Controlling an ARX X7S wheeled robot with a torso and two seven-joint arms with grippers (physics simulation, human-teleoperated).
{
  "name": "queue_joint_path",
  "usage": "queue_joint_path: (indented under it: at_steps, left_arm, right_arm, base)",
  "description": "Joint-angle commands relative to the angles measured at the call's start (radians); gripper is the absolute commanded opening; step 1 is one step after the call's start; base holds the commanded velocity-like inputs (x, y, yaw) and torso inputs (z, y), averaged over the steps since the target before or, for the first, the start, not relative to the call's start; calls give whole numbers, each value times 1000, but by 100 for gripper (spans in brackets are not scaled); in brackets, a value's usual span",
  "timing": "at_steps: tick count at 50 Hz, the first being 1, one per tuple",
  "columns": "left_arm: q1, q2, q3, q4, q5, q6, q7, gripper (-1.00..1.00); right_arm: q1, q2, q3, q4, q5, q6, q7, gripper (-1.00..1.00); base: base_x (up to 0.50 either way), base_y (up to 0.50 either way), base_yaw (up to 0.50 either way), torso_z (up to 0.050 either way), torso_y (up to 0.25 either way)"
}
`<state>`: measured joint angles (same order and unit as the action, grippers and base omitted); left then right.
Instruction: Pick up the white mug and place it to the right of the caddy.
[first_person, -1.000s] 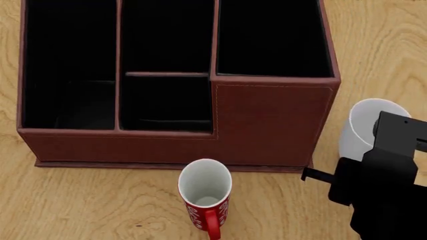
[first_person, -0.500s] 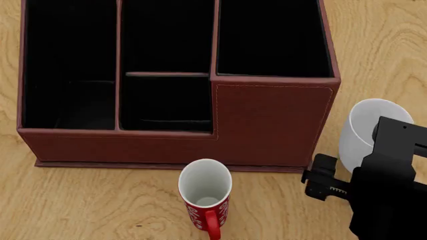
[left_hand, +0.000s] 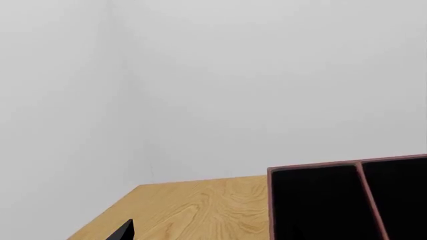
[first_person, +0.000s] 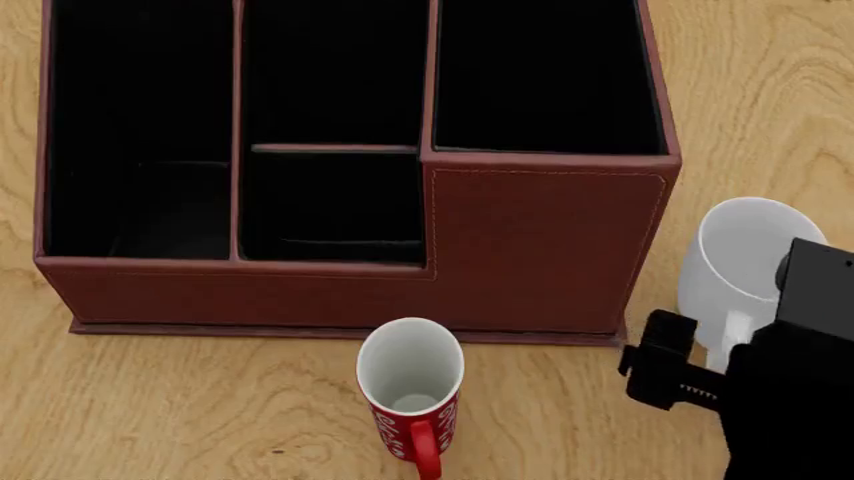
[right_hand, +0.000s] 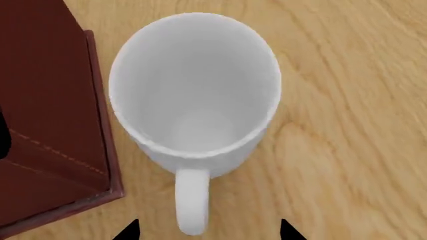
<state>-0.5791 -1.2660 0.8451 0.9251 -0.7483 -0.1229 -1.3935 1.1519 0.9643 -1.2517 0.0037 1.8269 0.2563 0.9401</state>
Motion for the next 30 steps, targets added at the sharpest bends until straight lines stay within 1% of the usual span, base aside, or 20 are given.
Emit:
queue_joint_path:
  at_steps: [1, 9, 13, 14, 17, 18, 21, 24, 26, 30]
  left_arm:
    - [-1, 0, -5, 12, 1, -5, 0, 100]
    - [-3, -6, -8, 44, 1, -20, -13, 100]
    - [4, -14, -9, 56, 5, -16, -23, 100]
    - [3, -14, -10, 58, 4, -18, -24, 100]
    - [0, -13, -10, 71, 4, -26, -27, 100]
    - [0, -14, -10, 73, 5, -26, -27, 100]
    - [0, -17, -11, 82, 6, -26, -29, 100]
    - [-1, -22, -12, 97, 7, -29, -34, 100]
    - [1, -21, -10, 100, 11, -28, -35, 100]
    - [10, -20, -1, 107, 27, -21, -35, 100]
  right_arm:
    - [-62, 188, 30, -348, -70, -114, 156, 100]
    - [-156, 387, 40, -640, -151, -278, 218, 100]
    - [-187, 493, 38, -783, -229, -352, 274, 100]
    - [-191, 503, 37, -796, -239, -360, 282, 100]
    - [-223, 588, 15, -916, -325, -431, 320, 100]
    - [-228, 597, 11, -929, -336, -442, 322, 100]
    - [-236, 606, 3, -1038, -447, -464, 443, 100]
    - [-263, 606, -23, -1051, -543, -481, 461, 100]
    - [-304, 606, -64, -1051, -627, -533, 455, 100]
    - [-416, 606, -176, -1051, -925, -596, 523, 100]
  base:
    - [0, 0, 0, 0, 0]
    - [0, 0, 0, 0, 0]
    - [0, 0, 0, 0, 0]
    - [0, 0, 0, 0, 0]
    - [0, 0, 0, 0, 0]
    - [0, 0, 0, 0, 0]
    - [0, 0, 0, 0, 0]
    - [0, 0, 1, 0, 0]
    - [0, 0, 0, 0, 0]
    - [0, 0, 0, 0, 0]
